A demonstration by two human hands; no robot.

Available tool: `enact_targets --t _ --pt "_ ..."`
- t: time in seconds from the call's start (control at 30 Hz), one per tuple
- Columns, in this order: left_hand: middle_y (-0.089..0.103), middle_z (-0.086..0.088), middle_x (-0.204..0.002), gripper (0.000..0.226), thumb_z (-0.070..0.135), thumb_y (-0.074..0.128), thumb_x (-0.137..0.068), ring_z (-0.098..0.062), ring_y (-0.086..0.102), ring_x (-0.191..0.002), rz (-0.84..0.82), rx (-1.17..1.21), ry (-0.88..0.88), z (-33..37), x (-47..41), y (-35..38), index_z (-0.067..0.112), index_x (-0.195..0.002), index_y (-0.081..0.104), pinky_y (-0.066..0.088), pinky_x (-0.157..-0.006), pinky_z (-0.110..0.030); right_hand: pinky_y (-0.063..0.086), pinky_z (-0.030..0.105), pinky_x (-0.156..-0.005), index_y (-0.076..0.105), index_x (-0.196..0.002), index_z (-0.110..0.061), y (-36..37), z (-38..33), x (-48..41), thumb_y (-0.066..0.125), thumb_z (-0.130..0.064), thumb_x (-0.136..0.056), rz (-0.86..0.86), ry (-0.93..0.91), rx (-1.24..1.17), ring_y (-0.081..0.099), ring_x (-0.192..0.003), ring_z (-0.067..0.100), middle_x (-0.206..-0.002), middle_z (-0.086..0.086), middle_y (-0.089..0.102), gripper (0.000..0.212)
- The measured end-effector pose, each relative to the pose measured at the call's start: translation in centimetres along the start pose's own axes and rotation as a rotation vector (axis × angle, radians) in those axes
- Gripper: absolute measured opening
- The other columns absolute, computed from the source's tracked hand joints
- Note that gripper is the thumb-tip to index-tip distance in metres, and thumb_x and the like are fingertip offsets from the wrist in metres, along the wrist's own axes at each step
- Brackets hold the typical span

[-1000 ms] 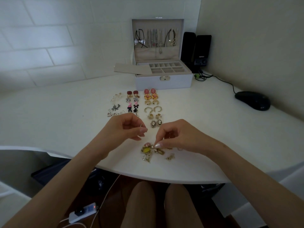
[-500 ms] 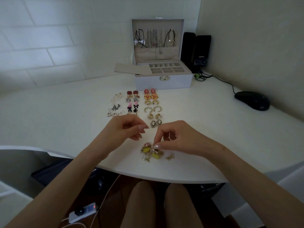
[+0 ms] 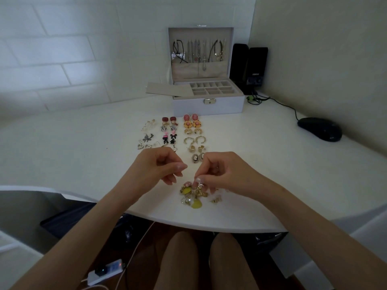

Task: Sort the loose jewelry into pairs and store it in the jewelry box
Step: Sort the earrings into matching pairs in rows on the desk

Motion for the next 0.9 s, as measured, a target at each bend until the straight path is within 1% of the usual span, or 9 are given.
enact_targets --t 0.1,0.17,0.23,0.3,0.43,0.53,0.63,0.8,0.9 --pt "0.068 -0.003 -0.062 0.004 0.007 0.067 -0.08 -0.009 0.062 -0.053 -0.004 -0.009 0.001 -0.1 0.0 -0.1 0.004 -0.079 0.069 0.05 -0.053 -0.016 0.052 0.029 -0.061 0.06 -0.077 -0.001 0.2 0.0 0.0 0.068 -0.002 -0.081 -0.014 0.008 -0.011 0.064 -0.066 0.024 -0.085 0.011 0.073 0.008" --pt "0.069 -0.004 -0.065 0.007 0.004 0.065 -0.082 -0.01 0.064 -0.056 -0.016 -0.008 0.009 -0.2 0.1 -0.2 0.006 -0.081 0.071 0.051 -0.055 -0.016 0.052 0.036 -0.064 0.059 -0.074 -0.005 0.4 0.1 -0.1 0.067 -0.002 -0.081 -0.022 0.009 0.013 0.064 -0.072 0.034 -0.085 0.007 0.073 0.011" --pt "0.07 -0.005 -0.069 0.012 0.002 0.062 -0.084 -0.011 0.065 -0.059 -0.026 -0.005 0.018 -0.3 0.3 -0.3 0.007 -0.085 0.072 0.052 -0.057 -0.016 0.052 0.036 -0.064 0.063 -0.076 -0.005 0.5 0.1 -0.3 0.069 -0.003 -0.079 -0.015 0.018 0.024 0.063 -0.068 0.027 -0.079 0.009 0.072 0.008" --pt "0.07 -0.005 -0.07 0.013 0.001 0.06 -0.085 -0.011 0.065 -0.06 -0.022 -0.003 0.022 -0.4 0.4 -0.7 0.008 -0.087 0.071 0.052 -0.058 -0.016 0.052 0.026 -0.059 0.067 -0.08 -0.006 0.6 -0.2 -0.6 0.072 -0.002 -0.078 -0.02 0.03 0.0 0.06 -0.06 0.017 -0.071 0.012 0.068 0.007" --pt "0.069 -0.006 -0.067 0.006 0.002 0.063 -0.083 -0.014 0.064 -0.057 0.017 0.023 0.038 -0.8 0.5 -2.1 0.006 -0.086 0.067 0.053 -0.057 -0.019 0.055 0.027 -0.056 0.062 -0.082 0.0 0.7 -1.2 -1.4 0.07 0.005 -0.076 -0.036 0.042 -0.117 0.065 -0.061 0.025 -0.074 0.021 0.066 0.012" --pt "0.068 -0.006 -0.066 0.004 0.002 0.063 -0.083 -0.012 0.062 -0.055 0.081 0.006 0.039 -1.0 0.2 -4.0 0.005 -0.083 0.066 0.052 -0.056 -0.017 0.057 0.027 -0.057 0.066 -0.079 0.004 1.0 -2.2 -2.9 0.07 0.005 -0.075 -0.061 0.051 -0.121 0.067 -0.06 0.024 -0.067 0.015 0.066 0.005" --pt "0.068 -0.001 -0.064 0.005 0.005 0.064 -0.083 -0.008 0.062 -0.056 0.152 -0.036 0.039 -1.3 -0.8 -6.5 0.007 -0.082 0.068 0.052 -0.057 -0.015 0.057 0.023 -0.064 0.071 -0.083 0.002 1.7 -3.3 -5.1 0.069 0.009 -0.075 -0.098 0.066 -0.099 0.071 -0.066 0.021 -0.073 0.015 0.071 0.011" --pt "0.067 -0.007 -0.071 0.007 0.005 0.065 -0.083 -0.005 0.06 -0.056 0.288 -0.145 0.044 -2.7 -4.4 -11.2 0.01 -0.082 0.07 0.05 -0.057 -0.01 0.052 0.014 -0.057 0.073 -0.082 -0.002 1.8 -4.2 -11.8 0.076 0.003 -0.071 0.079 0.018 0.096 0.067 -0.058 0.007 -0.066 0.003 0.071 0.012" --pt "0.067 -0.005 -0.071 0.008 0.003 0.065 -0.082 -0.003 0.06 -0.055 0.319 -0.226 0.025 -4.2 -7.1 -13.3 0.008 -0.084 0.07 0.048 -0.056 -0.008 0.044 0.003 -0.051 0.074 -0.086 -0.002 1.7 -4.2 -15.9 0.076 -0.004 -0.074 0.146 0.04 0.186 0.061 -0.051 -0.006 -0.07 0.005 0.071 0.013"
Point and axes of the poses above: each hand's wrist, its own x-axis away from the middle knuckle, its own y-axis out of the palm, z = x × y, the point moved 8 cm from there along -x, towards the middle knuckle
